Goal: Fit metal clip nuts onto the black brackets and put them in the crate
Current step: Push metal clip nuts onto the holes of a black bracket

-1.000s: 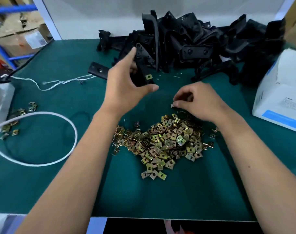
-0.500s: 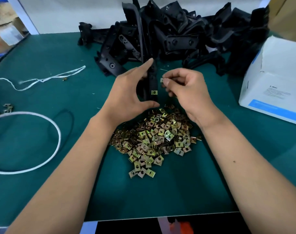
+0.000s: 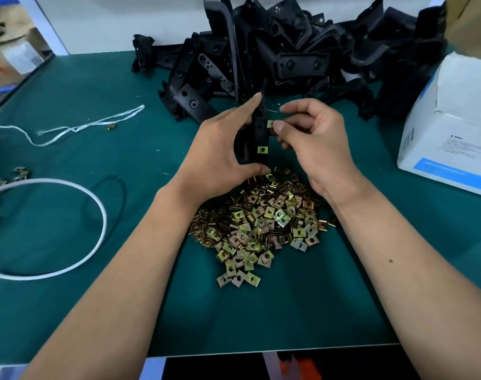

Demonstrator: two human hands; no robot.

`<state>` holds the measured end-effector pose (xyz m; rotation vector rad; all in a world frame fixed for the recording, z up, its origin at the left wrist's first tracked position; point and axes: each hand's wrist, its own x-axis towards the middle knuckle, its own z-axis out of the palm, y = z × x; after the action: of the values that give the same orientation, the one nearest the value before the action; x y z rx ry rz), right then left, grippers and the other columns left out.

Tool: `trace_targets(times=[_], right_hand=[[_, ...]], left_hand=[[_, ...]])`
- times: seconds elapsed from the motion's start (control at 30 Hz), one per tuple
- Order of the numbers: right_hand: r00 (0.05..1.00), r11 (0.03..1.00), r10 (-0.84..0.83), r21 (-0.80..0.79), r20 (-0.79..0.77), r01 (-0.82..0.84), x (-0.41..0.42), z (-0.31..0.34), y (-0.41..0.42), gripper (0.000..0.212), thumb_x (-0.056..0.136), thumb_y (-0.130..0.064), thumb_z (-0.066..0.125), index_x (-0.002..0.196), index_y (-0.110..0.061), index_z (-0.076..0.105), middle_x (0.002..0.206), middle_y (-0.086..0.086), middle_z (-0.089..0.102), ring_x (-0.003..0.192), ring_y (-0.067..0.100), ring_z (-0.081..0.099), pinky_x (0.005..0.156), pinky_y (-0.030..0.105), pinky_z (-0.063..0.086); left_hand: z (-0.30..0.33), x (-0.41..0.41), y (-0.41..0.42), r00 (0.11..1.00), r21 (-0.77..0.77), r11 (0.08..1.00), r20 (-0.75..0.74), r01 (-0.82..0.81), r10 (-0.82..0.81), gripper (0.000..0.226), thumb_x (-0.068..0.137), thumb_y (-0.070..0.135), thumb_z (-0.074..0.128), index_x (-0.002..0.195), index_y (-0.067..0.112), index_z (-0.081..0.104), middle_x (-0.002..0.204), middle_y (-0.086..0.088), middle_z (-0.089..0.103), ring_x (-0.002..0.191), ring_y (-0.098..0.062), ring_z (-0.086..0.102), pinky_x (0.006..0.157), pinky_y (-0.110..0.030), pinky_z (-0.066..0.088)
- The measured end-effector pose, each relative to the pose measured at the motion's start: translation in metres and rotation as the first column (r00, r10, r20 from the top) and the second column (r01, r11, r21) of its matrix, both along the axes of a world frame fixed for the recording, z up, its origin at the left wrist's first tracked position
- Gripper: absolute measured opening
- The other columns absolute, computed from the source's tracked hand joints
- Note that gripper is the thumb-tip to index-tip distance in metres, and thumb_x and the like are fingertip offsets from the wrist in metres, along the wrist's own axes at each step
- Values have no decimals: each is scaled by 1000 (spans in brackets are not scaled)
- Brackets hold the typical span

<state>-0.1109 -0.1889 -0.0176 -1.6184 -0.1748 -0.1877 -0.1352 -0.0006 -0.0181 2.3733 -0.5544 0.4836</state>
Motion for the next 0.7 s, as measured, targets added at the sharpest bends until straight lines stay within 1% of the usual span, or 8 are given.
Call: trace_targets(times=[0.13,0.27,0.33,0.43,0.5,0.53,0.63,0.7], right_hand=[[1000,1000,-7,-2,-2,7,1,-1,-1,24,87,-10,77,108,-14,66,80,-3,77,68,6,63,70,22,54],[1000,1000,16,-17,5,-16,1,-1,-2,23,87,-11,77,107,-16,66,79,-3,76,70,6,64,70,24,54],[1000,999,27,-22,4,-27,2,-1,-3,23,86,-11,77,106,-16,66,78,-3,76,70,7,64,70,25,54],[999,998,49,-31,2,-49,3,0,-5,22,86,-10,77,104,-16,65,76,-3,75,68,8,63,69,24,53],[997,996,77,-35,-4,-77,3,1,-8,21,86,-9,77,101,-16,64,77,-1,75,69,11,63,69,25,53],[996,996,88,-32,-10,-89,3,1,-9,21,86,-9,77,101,-16,64,78,0,75,70,13,64,69,26,53],[994,995,102,4,-43,-102,4,2,-10,16,91,-6,73,103,-13,66,79,2,75,73,16,67,69,26,54],[989,991,121,67,-87,-116,4,3,-11,12,95,-4,67,106,-9,68,81,4,76,74,17,69,69,27,53]], left_hand=[[-2,1,0,1000,-8,1000,5,8,-8,114,63,37,97,158,15,38,128,10,57,114,7,47,100,2,29],[-1,0,0,1000,-3,1000,8,16,-16,114,63,39,97,158,17,38,133,1,62,114,7,47,101,1,29],[-1,-1,0,1000,-5,1000,11,22,-22,115,62,39,97,158,17,38,134,1,63,115,7,48,103,-1,31],[-1,0,-1,999,0,999,19,32,-32,115,62,39,97,158,18,38,129,9,61,117,4,51,105,-5,34],[-2,0,0,999,14,999,24,36,-36,114,62,39,96,158,18,38,124,15,56,117,5,50,104,-3,31],[-2,0,0,999,18,999,24,35,-36,115,62,39,96,158,19,38,123,16,56,117,6,49,103,-1,30],[-1,0,-1,1000,-1,1000,6,27,-27,115,61,41,97,158,20,39,127,9,61,115,8,48,103,0,30],[-1,-1,-1,1000,-16,1000,-6,20,-20,115,60,42,97,158,21,39,129,4,64,114,8,49,102,0,30]])
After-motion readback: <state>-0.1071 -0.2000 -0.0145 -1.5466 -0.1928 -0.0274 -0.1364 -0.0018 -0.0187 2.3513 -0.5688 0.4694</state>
